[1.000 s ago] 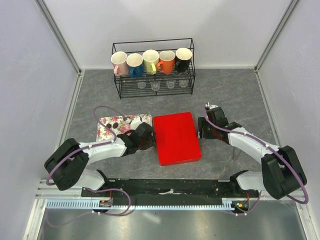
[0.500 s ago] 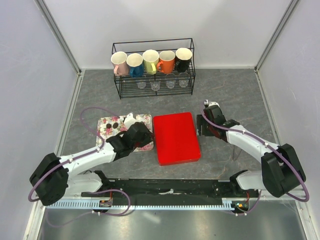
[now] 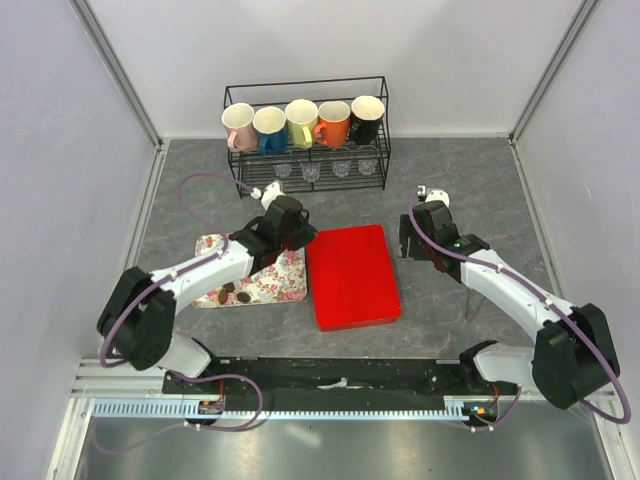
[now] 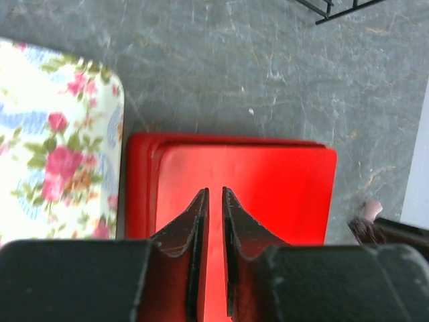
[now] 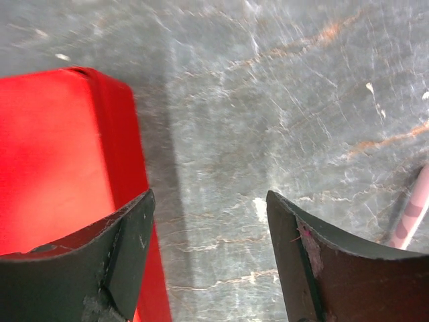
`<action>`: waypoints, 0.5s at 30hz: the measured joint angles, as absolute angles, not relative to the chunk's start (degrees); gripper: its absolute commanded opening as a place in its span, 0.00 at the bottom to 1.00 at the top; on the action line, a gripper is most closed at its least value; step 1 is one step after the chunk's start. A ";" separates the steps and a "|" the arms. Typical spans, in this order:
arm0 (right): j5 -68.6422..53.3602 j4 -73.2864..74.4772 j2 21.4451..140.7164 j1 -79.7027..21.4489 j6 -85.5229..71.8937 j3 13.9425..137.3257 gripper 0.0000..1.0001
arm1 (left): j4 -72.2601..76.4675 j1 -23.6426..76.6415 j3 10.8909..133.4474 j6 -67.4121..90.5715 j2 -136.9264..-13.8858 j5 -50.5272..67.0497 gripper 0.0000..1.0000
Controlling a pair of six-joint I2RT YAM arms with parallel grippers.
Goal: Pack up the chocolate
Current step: Close the box lid on the packing box.
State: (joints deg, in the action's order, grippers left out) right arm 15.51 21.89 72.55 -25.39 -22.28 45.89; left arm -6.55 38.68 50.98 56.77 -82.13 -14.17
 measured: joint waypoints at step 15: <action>-1.45 9.39 64.66 -25.39 -24.27 37.85 0.73 | -0.43 34.02 57.23 54.26 -100.64 -11.25 0.14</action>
State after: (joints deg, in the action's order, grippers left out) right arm -1.45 9.39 64.66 -25.39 -24.27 37.85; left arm -0.43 34.02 57.23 54.26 -100.64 -11.25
